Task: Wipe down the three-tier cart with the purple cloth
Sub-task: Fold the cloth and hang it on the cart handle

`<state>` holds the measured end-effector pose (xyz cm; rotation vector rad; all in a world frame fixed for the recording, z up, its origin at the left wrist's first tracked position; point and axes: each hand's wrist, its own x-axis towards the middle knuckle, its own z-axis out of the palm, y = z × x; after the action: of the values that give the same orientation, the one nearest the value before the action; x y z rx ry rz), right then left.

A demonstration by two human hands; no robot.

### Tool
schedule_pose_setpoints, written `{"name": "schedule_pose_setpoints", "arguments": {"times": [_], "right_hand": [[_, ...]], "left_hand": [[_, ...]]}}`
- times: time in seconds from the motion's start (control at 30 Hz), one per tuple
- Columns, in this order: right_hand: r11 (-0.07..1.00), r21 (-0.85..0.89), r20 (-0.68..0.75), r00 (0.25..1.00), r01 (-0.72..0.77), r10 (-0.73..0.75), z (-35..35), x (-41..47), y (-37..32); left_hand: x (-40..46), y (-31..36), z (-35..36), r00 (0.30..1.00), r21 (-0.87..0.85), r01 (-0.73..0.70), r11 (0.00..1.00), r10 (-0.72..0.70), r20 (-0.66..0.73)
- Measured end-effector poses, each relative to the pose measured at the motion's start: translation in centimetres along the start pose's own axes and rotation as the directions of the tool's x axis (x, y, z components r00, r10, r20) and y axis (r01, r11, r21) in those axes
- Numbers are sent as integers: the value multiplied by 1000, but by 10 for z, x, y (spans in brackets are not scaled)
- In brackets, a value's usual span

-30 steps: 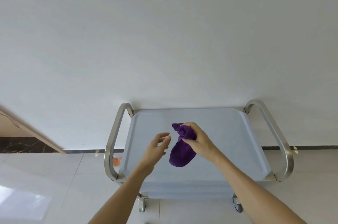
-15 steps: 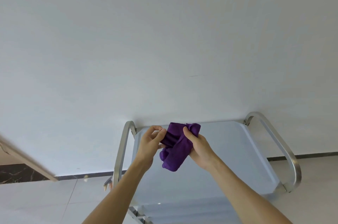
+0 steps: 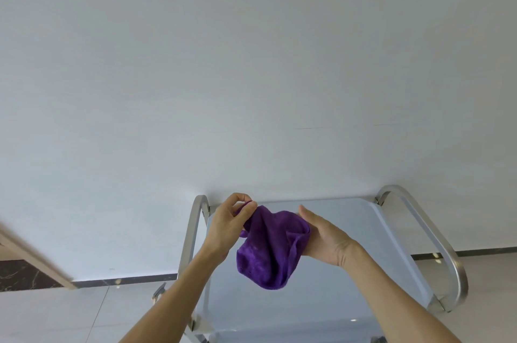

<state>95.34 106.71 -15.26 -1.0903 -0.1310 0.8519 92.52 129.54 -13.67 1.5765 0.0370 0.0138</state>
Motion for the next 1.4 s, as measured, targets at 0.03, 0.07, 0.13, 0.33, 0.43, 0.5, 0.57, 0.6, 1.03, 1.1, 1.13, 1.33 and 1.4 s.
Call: {"name": "schedule_pose_setpoints", "arguments": {"times": [0.03, 0.07, 0.13, 0.33, 0.43, 0.5, 0.57, 0.6, 1.03, 1.1, 1.13, 1.33, 1.4], "right_hand": [[994, -105, -42, 999, -21, 17, 5, 2, -7], [976, -213, -98, 995, -45, 24, 11, 4, -12], [917, -395, -219, 975, -64, -26, 18, 9, -16], [782, -605, -196, 923, 152, -331, 34, 9, -29], [740, -617, -151, 882, 269, -446, 47, 8, -46], [747, -580, -131, 868, 324, -479, 58, 7, -59], [760, -536, -108, 863, 368, -494, 70, 8, -71], [764, -514, -94, 860, 390, -501, 76, 9, -77], [879, -233, -20, 902, 416, -432, 147, 53, -109], [887, -241, -44, 909, 393, -415, 143, 62, -106], [888, -266, -61, 913, 375, -404, 139, 66, -103], [869, -457, -197, 931, 189, -307, 99, 101, -67], [877, -466, -286, 918, 117, -275, 86, 117, -50]], "left_hand": [[0, 0, 0, 1000, 4, -2, 1000, 2, 6], [0, 0, 1, 1000, 8, -4, 1000, 4, 10], [-1, 0, 0, 1000, -3, -9, 1000, 9, 18], [-10, -10, -30, 995, -232, 56, 971, -73, -64], [-12, -31, -51, 973, -480, 167, 861, -222, -61], [-16, -47, -62, 952, -625, 189, 758, -298, -73], [-21, -61, -69, 935, -689, 191, 700, -343, -89], [-24, -68, -70, 928, -704, 199, 681, -362, -88], [-67, -97, -44, 870, -670, 471, 575, -430, 243], [-77, -102, -55, 885, -709, 438, 553, -403, 233], [-80, -104, -66, 890, -728, 412, 548, -413, 193], [-75, -98, -167, 871, -614, 252, 748, -451, -193], [-64, -87, -200, 877, -513, 232, 827, -405, -257]]}}
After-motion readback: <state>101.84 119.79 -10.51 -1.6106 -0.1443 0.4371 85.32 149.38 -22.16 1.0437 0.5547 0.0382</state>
